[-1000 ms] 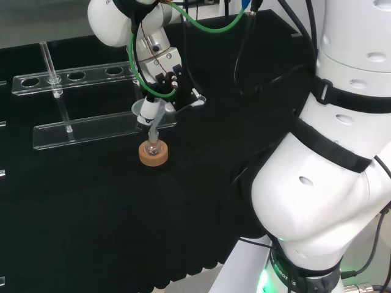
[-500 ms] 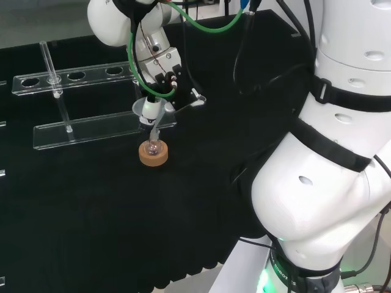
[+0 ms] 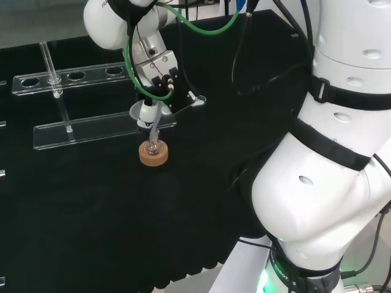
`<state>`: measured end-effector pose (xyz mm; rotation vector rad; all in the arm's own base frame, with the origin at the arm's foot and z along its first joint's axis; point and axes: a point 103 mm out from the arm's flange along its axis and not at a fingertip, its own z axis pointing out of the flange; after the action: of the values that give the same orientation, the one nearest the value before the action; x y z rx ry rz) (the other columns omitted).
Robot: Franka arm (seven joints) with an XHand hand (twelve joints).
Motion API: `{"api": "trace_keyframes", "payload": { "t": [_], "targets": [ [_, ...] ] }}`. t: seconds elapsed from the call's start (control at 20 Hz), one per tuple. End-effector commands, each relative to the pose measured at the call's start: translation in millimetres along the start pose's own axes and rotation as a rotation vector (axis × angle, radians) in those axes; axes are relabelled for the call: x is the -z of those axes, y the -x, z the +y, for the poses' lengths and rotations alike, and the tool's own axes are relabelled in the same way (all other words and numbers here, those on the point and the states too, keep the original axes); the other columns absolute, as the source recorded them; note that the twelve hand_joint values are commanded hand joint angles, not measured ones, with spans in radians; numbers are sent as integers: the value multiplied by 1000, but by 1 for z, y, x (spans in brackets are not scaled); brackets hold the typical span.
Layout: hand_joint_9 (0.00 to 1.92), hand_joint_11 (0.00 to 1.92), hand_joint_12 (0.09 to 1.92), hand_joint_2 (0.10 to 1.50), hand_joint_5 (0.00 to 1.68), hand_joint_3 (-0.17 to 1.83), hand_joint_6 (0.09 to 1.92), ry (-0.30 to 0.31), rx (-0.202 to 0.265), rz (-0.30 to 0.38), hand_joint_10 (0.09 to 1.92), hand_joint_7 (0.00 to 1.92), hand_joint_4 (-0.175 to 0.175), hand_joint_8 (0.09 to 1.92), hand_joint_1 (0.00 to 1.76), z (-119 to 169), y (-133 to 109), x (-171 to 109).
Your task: Place the funnel on the round-bottom flask.
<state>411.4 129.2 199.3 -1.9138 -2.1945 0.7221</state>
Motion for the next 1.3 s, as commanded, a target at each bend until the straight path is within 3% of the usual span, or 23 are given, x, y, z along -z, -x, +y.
{"api": "trace_keyframes", "payload": {
  "t": [0.05,1.3],
  "targets": [
    [638,511,1309,672,462,634,687,6,10,1,615,358,-47,754,792,-2,-8,0],
    [624,505,1312,674,455,624,652,-1,-7,11,624,341,-49,751,785,-3,7,-6]
  ]
}}
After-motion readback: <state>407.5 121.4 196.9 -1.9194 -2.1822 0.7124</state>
